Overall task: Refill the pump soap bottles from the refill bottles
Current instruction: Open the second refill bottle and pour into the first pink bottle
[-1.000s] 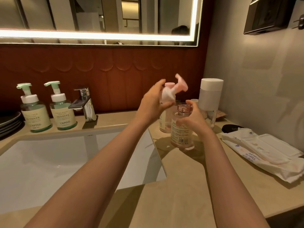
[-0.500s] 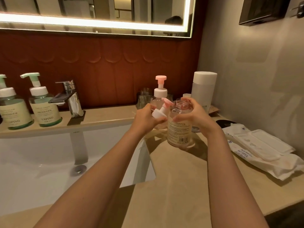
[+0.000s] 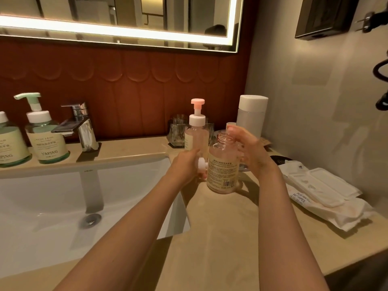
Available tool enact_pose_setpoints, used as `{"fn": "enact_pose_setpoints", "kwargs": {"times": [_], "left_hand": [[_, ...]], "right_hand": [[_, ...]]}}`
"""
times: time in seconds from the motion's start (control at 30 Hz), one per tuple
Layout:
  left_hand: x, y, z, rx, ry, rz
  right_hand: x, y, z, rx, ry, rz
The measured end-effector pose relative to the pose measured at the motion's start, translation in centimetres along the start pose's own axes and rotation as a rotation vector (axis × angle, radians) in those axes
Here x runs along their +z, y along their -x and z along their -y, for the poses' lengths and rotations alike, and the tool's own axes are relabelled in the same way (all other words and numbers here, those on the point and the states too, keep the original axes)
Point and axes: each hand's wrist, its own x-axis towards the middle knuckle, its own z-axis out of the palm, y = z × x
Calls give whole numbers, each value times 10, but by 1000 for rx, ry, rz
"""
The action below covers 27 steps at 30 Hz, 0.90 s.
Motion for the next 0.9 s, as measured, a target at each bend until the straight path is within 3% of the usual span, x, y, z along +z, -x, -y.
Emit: {"fn": "enact_pose_setpoints", "kwargs": {"times": [0.13, 0.23, 0.4, 0.57, 0.73, 0.9], "left_hand": [[-9, 1, 2, 47, 9, 54], [-24, -1, -6, 101, 49, 25], [-47, -11, -38, 60, 497, -162], [-41, -16, -64, 117, 765, -64], [-23, -5, -60, 119, 646, 125], [-18, -2, -48, 81, 540, 69]], "right_hand": [[-14, -10, -7, -96, -274, -594], [-23, -19, -18, -123, -73, -824], [-24, -39, -23, -62, 230, -736], [-20, -55, -21, 36, 358, -590], [-17, -49, -24, 40, 347, -610], [-22, -37, -22, 40, 296, -568]]}}
